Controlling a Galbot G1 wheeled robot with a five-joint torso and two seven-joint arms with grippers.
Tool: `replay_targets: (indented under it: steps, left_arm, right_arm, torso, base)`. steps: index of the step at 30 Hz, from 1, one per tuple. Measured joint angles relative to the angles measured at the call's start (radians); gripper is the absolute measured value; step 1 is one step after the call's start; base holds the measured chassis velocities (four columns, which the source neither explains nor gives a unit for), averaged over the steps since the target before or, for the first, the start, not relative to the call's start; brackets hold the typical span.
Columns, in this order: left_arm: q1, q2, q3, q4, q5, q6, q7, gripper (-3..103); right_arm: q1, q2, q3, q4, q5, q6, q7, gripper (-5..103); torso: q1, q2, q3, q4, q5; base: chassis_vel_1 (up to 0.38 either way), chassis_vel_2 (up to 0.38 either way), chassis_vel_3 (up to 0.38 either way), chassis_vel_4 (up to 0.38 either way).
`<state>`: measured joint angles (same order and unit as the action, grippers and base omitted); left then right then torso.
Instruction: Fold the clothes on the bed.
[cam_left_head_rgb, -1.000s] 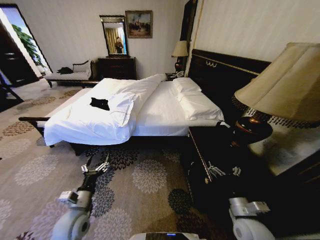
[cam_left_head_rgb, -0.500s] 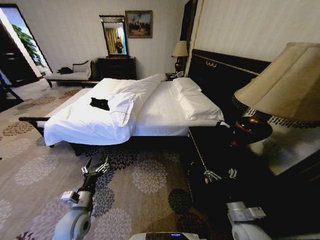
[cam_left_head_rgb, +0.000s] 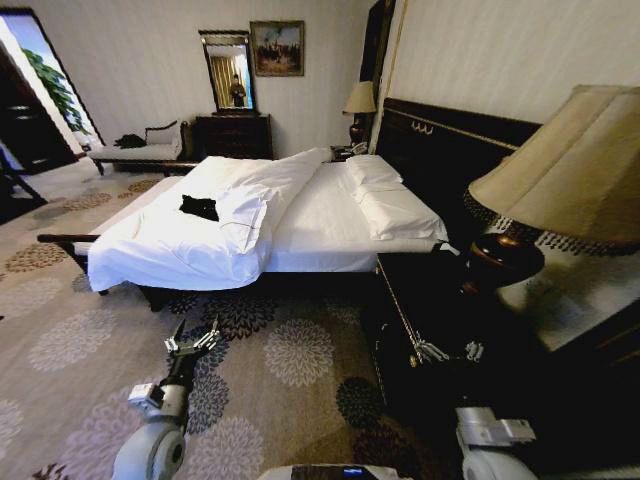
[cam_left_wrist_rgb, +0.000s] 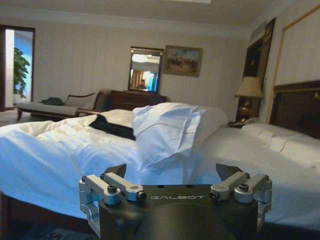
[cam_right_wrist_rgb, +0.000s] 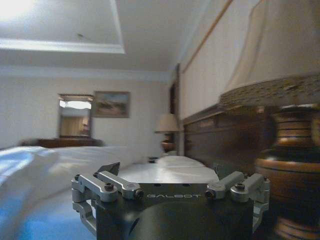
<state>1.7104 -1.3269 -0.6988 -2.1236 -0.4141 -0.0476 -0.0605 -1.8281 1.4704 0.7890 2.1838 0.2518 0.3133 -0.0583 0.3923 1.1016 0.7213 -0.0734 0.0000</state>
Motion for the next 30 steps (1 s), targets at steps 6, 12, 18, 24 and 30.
replay_targets:
  steps: [6, 12, 18, 24, 30]
  left_arm:
    - [-0.006, -0.001, -0.004, 0.004, 0.012, 0.004, -0.015, 100]
    - [-0.008, -0.003, -0.01, -0.003, 0.007, 0.005, -0.023, 100]
    - [-0.013, 0.0, -0.016, -0.002, -0.01, 0.002, -0.025, 100]
    - [-0.019, 0.009, -0.014, 0.007, -0.023, -0.004, -0.025, 100]
    - [-0.009, 0.011, -0.012, -0.015, -0.023, -0.003, -0.024, 100]
  right_arm:
    - [-0.007, 0.018, 0.01, 0.021, -0.08, -0.014, 0.106, 100]
    - [-0.011, 0.028, 0.018, 0.031, -0.118, -0.017, 0.135, 100]
    - [-0.013, 0.034, 0.008, 0.03, -0.123, -0.017, 0.131, 100]
    - [-0.018, 0.031, 0.014, 0.035, -0.11, -0.017, 0.123, 100]
    - [-0.021, 0.034, 0.011, 0.044, -0.099, -0.014, 0.118, 100]
  torso:
    - [0.0, 0.0, 0.0, 0.0, -0.0001]
    - [0.0, 0.0, 0.0, 0.0, 0.0]
    - [0.0, 0.0, 0.0, 0.0, 0.0]
    - [0.0, 0.0, 0.0, 0.0, -0.0001]
    - [0.0, 0.0, 0.0, 0.0, 0.0]
  base:
    - [0.0, 0.0, 0.0, 0.0]
    - [0.0, 0.0, 0.0, 0.0]
    - [0.0, 0.0, 0.0, 0.0]
    - [0.0, 0.0, 0.0, 0.0]
    - [0.0, 0.0, 0.0, 0.0]
